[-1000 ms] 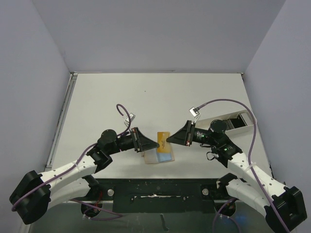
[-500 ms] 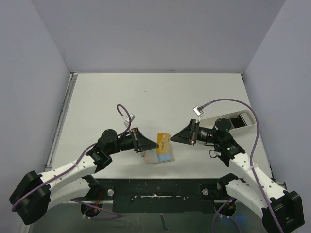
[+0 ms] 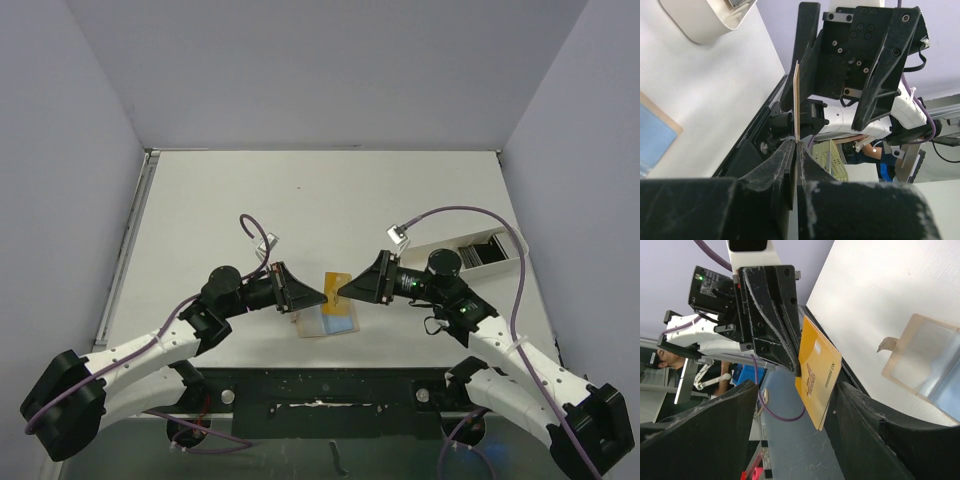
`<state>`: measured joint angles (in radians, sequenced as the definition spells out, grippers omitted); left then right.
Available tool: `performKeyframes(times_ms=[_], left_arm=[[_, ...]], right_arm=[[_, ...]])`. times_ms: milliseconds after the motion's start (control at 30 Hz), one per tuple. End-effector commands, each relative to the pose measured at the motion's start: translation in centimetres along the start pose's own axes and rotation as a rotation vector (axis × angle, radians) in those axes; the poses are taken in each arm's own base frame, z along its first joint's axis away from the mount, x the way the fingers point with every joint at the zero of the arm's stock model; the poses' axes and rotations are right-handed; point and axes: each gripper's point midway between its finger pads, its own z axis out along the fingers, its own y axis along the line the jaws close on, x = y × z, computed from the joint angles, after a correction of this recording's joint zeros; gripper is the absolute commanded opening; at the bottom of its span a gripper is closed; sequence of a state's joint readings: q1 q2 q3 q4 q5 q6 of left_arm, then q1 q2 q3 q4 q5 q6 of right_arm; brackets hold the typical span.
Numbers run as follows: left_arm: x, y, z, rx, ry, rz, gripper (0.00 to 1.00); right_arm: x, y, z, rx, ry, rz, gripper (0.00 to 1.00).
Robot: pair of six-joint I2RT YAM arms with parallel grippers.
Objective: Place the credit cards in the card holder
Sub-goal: Pick up the credit card from the storage box.
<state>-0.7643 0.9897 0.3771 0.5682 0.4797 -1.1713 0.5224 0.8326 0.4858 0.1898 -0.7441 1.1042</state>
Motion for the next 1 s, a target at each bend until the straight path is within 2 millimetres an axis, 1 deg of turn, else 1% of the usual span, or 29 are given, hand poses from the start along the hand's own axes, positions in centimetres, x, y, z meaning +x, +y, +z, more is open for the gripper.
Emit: performKeyframes(times_ms=[0, 167, 200, 233, 300, 433, 533, 667, 767, 800, 900, 967], left_arm=[[-1.3, -3.0, 0.2, 0.105, -0.035, 0.047, 0.0], [-1.4, -2.9, 0.1, 0.101, -0.043, 0.044, 0.0], [-1.3, -2.8, 0.1, 0.098, -0.043, 0.043, 0.0], [-1.3, -2.7, 0.1, 0.095, -0.043, 0.043, 0.0], [-1.3, -2.3, 0.1, 0.083, -0.044, 0.038, 0.0], [-1.2, -0.2, 0.4, -0.005, -0.043, 0.028, 0.0], [-0.9, 0.2, 0.4, -0.009, -0.033, 0.02, 0.0], [-0.9, 0.4, 0.2, -0.022, -0.035, 0.014, 0.0], [-1.1, 0.1, 0.0, -0.019, -0.043, 0.015, 0.0], [-1.2, -0.2, -0.1, -0.014, -0.044, 0.018, 0.04], [-1.2, -0.7, -0.3, 0.002, -0.041, 0.021, 0.23], [-1.0, -0.7, -0.4, 0.002, -0.037, 0.021, 0.31]], right_arm=[[-0.5, 1.1, 1.4, -0.032, -0.022, -0.05, 0.64], [-0.5, 1.3, 1.6, -0.03, -0.021, -0.059, 0.64], [-0.4, 1.4, 1.5, -0.037, -0.021, -0.062, 0.62], [-0.4, 1.6, 1.4, -0.046, -0.021, -0.065, 0.59], [-0.2, 2.1, 1.2, -0.073, -0.017, -0.065, 0.5], [0.0, 3.0, 0.8, -0.122, -0.026, -0.062, 0.3], [0.3, 3.1, 0.6, -0.129, -0.021, -0.063, 0.17], [0.3, 3.2, 0.4, -0.129, -0.019, -0.064, 0.11], [0.2, 3.2, 0.3, -0.125, -0.027, -0.063, 0.08], [0.1, 3.1, 0.3, -0.123, -0.032, -0.064, 0.07], [-0.3, 3.1, 0.4, -0.114, -0.055, -0.061, 0.07], [-0.6, 3.1, 0.5, -0.114, -0.066, -0.058, 0.07]])
